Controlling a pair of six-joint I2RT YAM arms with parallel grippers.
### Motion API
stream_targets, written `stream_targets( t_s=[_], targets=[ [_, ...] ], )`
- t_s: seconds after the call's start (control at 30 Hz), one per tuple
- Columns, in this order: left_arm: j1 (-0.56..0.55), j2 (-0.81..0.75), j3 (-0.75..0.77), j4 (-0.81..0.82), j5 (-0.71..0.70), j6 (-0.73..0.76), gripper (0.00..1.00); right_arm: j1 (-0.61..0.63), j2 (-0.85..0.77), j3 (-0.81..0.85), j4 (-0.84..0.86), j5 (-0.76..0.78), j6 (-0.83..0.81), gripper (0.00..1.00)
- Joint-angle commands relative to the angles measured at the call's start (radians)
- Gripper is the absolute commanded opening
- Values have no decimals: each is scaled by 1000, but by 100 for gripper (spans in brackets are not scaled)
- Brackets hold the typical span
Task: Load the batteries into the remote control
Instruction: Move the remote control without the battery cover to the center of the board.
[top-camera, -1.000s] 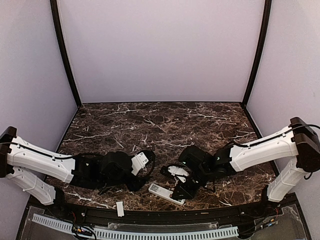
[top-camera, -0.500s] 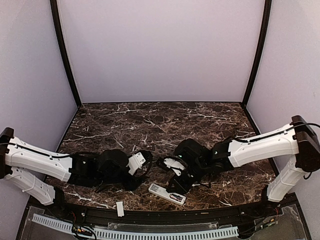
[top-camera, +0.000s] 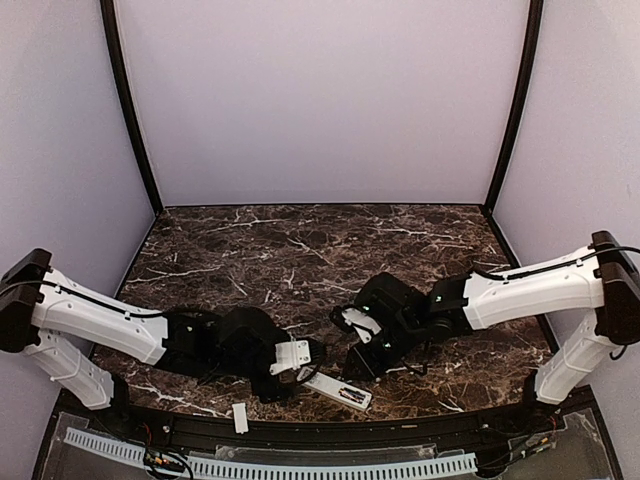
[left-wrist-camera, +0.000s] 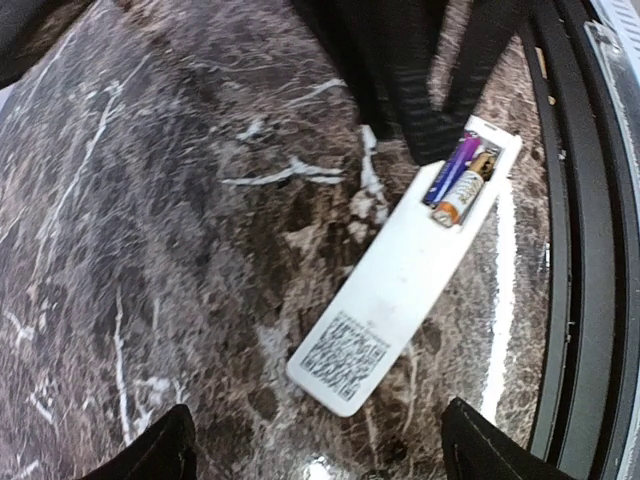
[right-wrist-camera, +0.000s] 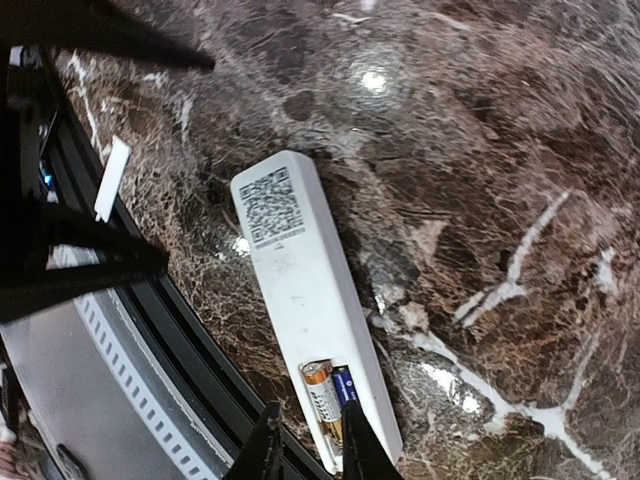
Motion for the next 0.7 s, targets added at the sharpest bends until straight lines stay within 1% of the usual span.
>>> stream_targets(
  t_s=[0.0, 0.1, 0.23, 0.4, 0.57, 0.67],
  targets=[
    [22, 108, 95, -91, 181, 230, 85, -37, -24, 33, -88, 12, 96, 21],
    [56, 178, 159, -153, 222, 278, 85, -49, -37, 35, -106, 11, 116, 24],
    [81, 246, 214, -166, 251, 316, 84, -66, -53, 25, -109, 13, 112, 25],
    [91, 285, 231, -180, 263, 323, 82, -74, -62, 19, -108, 15, 96, 26],
    [91, 302, 247, -237, 280, 306, 74, -88, -65, 13, -108, 9, 90, 26],
    [91, 301, 243, -238, 275, 282, 64, -100, -67, 13, -108, 12, 93, 25]
  ],
)
